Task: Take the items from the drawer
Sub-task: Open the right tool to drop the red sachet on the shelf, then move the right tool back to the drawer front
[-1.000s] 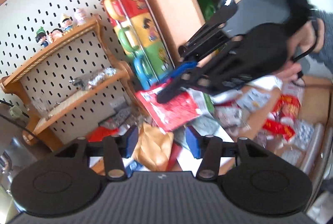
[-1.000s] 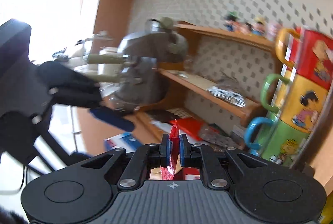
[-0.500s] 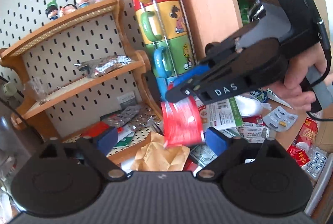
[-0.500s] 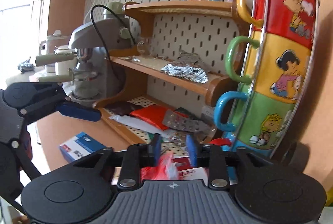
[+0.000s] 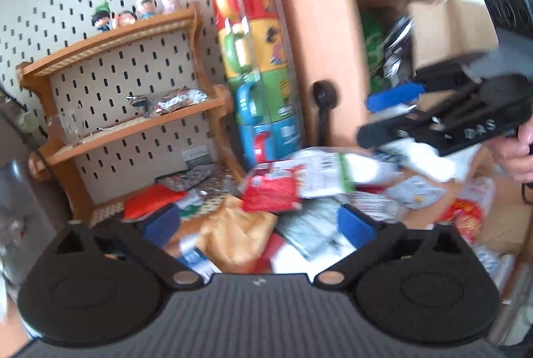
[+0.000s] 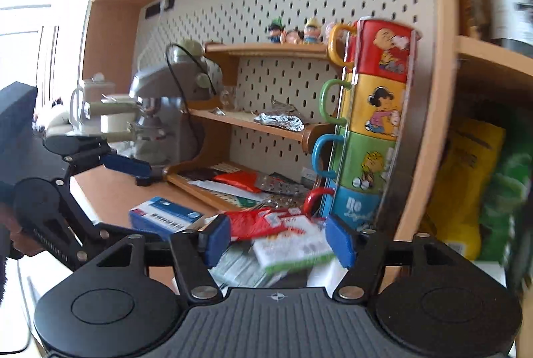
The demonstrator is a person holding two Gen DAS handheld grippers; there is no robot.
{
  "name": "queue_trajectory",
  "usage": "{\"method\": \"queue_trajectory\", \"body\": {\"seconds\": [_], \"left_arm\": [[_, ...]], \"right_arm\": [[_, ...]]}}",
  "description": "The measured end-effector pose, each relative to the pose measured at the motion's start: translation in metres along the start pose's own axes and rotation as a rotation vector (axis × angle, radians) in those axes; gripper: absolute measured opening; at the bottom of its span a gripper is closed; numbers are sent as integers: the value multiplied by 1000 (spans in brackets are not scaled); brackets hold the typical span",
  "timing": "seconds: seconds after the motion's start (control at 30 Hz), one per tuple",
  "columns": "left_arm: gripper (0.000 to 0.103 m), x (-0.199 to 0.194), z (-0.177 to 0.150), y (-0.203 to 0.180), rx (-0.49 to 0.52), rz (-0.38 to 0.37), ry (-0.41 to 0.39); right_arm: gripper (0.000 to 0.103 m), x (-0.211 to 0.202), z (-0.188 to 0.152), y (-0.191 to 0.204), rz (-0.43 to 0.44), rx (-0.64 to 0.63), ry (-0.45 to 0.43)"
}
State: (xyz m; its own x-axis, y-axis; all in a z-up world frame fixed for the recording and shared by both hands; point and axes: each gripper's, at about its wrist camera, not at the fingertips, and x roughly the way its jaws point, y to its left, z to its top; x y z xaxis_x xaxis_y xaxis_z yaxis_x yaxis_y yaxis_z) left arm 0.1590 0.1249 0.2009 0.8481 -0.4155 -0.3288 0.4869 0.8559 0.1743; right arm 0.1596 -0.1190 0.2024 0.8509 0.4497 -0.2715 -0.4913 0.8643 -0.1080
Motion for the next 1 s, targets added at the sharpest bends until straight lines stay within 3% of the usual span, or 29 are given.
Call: {"method": "queue_trajectory", "body": {"seconds": [0.13, 0.27, 0.33, 0.4, 0.57, 0.63, 0.73, 0.9, 1.0], "left_arm": [[103, -28, -39, -27, -120, -76, -30], [103, -48, -69, -74, -126, 37, -71], [103, -57, -82, -96, -126, 88, -71], [103, -69, -96, -114, -151, 93, -81], [103, -90, -127, -145, -250, 59, -80], [103, -99, -142, -156, -264, 94, -91], [103, -107, -162, -173, -263, 150, -90], [103, -112, -188, -195, -251, 249, -72], [103, -108, -195, -198, -289, 267, -63]], "right_arm": [[74, -40, -45, 16, -68, 3, -57], [75, -62, -88, 36, -207, 14, -55], [80, -77, -106, 44, -223, 76, -51], [86, -91, -123, 50, -222, 138, -35], [87, -122, -150, 65, -325, 216, 9], [88, -141, -161, 72, -388, 198, -2], [97, -167, -184, 83, -476, 193, -17], [97, -183, -217, 84, -561, 217, 32], [97, -186, -230, 80, -587, 232, 50]]}}
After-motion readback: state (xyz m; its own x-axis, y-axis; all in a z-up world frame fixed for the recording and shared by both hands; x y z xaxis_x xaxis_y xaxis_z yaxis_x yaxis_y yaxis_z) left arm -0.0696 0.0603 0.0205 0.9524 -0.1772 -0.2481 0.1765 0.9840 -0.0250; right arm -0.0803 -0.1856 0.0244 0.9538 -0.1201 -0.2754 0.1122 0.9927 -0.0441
